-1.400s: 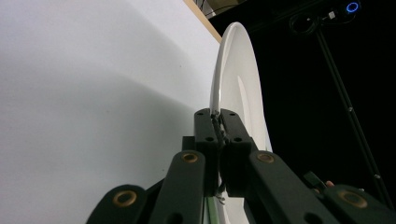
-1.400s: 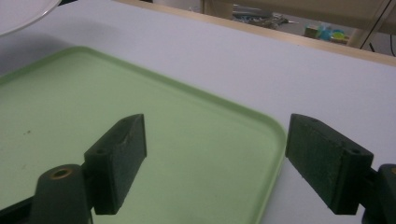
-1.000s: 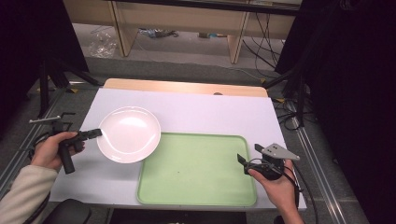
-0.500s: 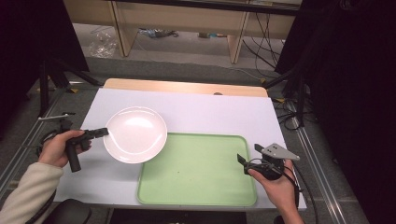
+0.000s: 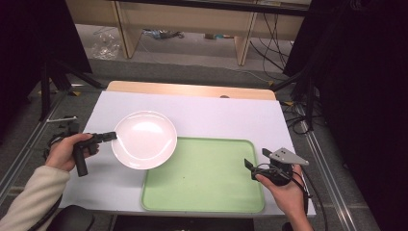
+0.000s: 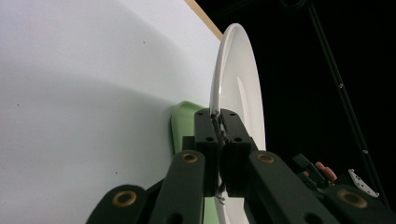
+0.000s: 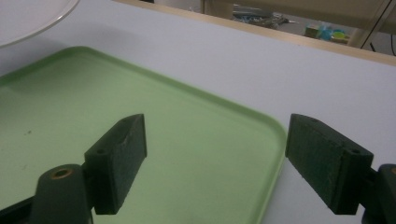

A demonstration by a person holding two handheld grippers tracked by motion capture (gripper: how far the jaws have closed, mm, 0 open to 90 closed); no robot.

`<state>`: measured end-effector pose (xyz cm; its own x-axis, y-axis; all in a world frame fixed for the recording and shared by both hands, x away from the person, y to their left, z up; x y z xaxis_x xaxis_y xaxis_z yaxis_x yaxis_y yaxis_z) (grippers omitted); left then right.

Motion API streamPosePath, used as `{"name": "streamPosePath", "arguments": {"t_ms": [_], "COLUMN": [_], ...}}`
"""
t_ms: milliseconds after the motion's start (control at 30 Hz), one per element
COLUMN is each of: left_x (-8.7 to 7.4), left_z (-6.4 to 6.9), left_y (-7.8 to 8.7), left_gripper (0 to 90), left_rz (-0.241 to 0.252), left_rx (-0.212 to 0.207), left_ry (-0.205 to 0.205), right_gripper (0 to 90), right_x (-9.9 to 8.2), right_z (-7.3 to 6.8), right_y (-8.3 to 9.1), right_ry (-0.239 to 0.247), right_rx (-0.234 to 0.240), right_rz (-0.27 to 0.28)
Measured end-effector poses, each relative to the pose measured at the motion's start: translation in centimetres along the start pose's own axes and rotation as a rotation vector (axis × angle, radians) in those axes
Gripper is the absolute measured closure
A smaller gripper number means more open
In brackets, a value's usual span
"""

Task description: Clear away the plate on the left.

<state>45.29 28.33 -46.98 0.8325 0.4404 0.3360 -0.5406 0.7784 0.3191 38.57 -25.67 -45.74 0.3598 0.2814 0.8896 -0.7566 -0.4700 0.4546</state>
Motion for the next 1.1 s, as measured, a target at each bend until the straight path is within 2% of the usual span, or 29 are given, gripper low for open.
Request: {"name": "streamPosePath", "arguments": {"t_ms": [200,233,267,1100], "left_x": [-0.1,-0.2,-0.3,-0.9], "left_z": [0.2,0.2,0.4,1.6], "left_y": [-0.4,-0.5,-0.6,-2.5], "left_gripper": [86.6,86.6,86.6,86.6], "left_rz": [-0.013,-0.013,-0.019,-0.056], "left_rx": [-0.003,-0.003,0.011,-0.015], "left_ry": [-0.015,-0.014,0.014,0.003], "right_gripper": [21.4,21.4,21.4,21.4], "right_x": [0.0,0.0,0.0,0.0], "right_z": [0.0,0.0,0.0,0.0], "right_y": [0.1,0.0,0.0,0.0], "right_ry": [-0.006,-0.001,0.0,0.0], "right_rx": [0.004,0.001,0.004,0.001], "right_rz": [-0.006,-0.002,-0.001,-0.001]}}
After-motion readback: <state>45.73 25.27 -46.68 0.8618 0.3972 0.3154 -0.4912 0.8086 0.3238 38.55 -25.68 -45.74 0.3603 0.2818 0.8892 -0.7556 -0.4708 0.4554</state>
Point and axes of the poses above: each handheld gripper's, and its own axes: y roughly backward along the jaws, x roughly out of its top, z roughly to its right, the point moved 5 cm from there along -y, roughly forward along the jaws, and after that the axes turned 3 degrees about y, right-handed, at the moved point
